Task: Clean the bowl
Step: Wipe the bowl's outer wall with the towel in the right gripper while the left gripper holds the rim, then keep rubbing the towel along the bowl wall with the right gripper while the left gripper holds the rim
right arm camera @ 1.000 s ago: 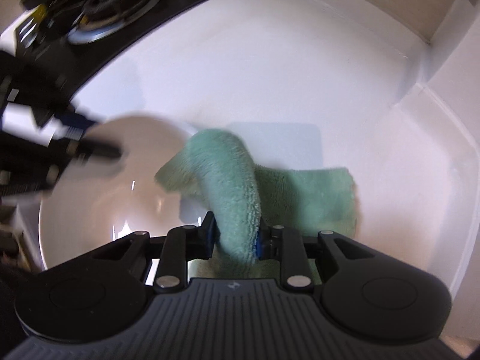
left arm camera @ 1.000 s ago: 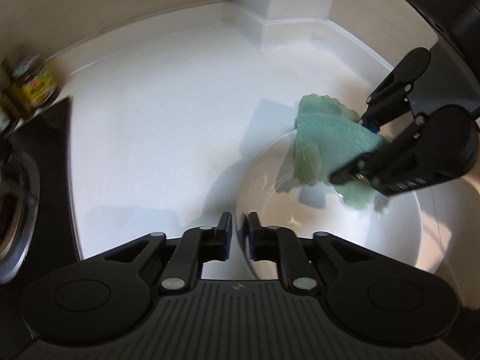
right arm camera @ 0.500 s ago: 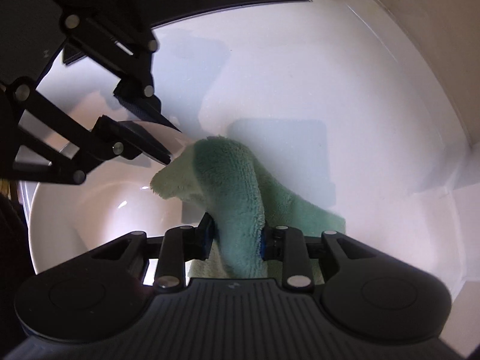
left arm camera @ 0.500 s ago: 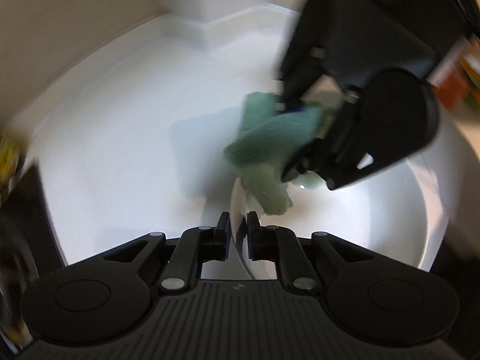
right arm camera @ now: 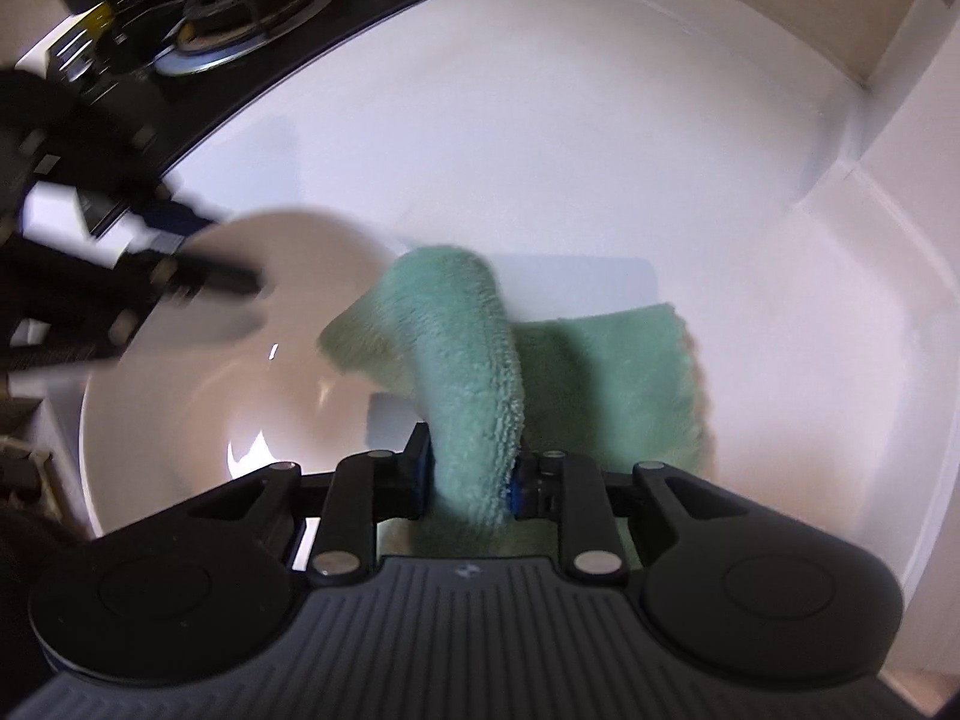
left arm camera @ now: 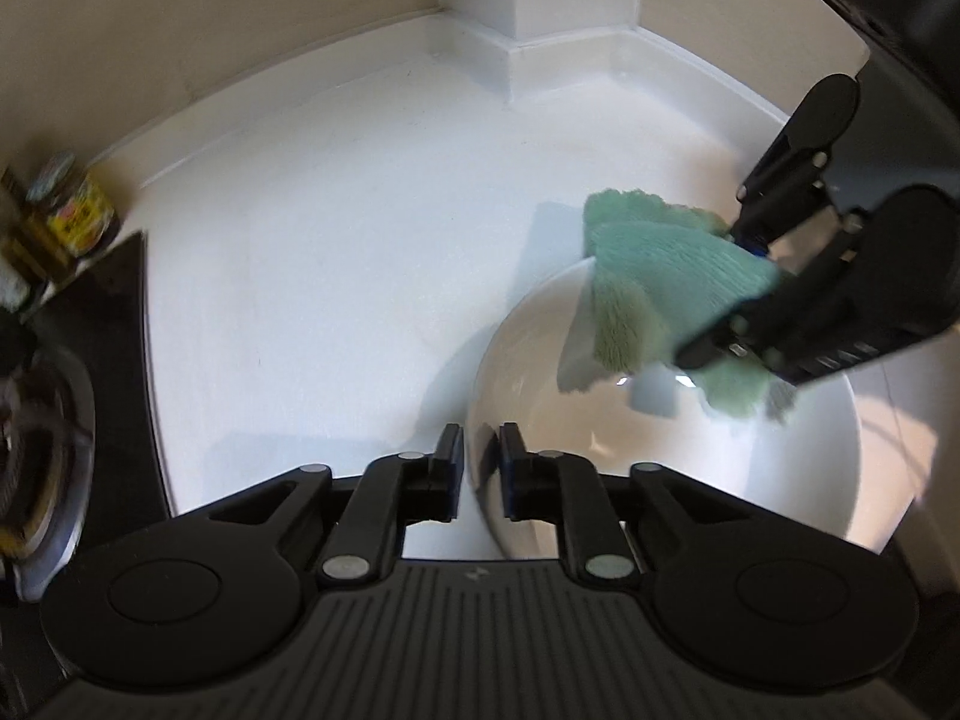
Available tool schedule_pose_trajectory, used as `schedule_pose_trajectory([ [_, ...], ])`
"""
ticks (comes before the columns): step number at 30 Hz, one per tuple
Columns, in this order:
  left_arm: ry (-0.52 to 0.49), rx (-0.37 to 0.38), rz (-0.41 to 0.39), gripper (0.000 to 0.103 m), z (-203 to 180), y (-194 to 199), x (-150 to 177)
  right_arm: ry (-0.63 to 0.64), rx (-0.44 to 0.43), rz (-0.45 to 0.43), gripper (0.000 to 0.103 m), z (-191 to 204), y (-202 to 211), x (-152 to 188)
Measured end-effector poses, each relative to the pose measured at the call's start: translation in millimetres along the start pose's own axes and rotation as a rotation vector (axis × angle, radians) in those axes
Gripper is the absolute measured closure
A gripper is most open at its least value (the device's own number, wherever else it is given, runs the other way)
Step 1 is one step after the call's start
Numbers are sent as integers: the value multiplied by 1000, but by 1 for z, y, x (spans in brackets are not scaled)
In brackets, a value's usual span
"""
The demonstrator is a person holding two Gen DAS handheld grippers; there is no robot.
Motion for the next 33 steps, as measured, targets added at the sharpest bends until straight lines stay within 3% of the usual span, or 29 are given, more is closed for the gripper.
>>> schedule_pose_trajectory([
  [5,-97,8,20,92,0,-8,-9,46,6,22,83,0,-5,-6],
  [9,-198,7,39,90,-1,-14,-14,61,86,-10,83,-4,-10,-27],
  [12,-212,16,42,90,6,-17,-18,130,128,-18,81,7,-12,-38],
  [14,-164,14,16,89,16,-17,-20,161,134,-21,81,13,-13,-42],
  [17,6,-20,-28,76,28,-14,-16,40,57,-13,85,4,-13,-39],
  [19,94,-36,-44,76,31,-10,-11,-44,34,-14,87,4,-17,-37],
  [23,145,-47,-37,80,20,-10,5,-191,43,-15,87,-2,-13,-18],
  [25,109,-37,-38,90,19,-12,6,-149,36,3,85,5,-12,-14],
  [30,-53,27,4,90,16,-6,4,53,-45,86,80,3,5,-3],
  [33,-170,48,34,89,11,-12,-1,107,-25,101,80,-4,0,-16],
])
Point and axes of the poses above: each gripper's, at about its wrist camera, not at the fingertips, and y roughly against the way its jaws point, z to its left, x to its underside, the point moved 4 cm from there along -y, roughly the way its jaws point, and after that the axes turned 15 degrees about x, right-handed, at the moved point
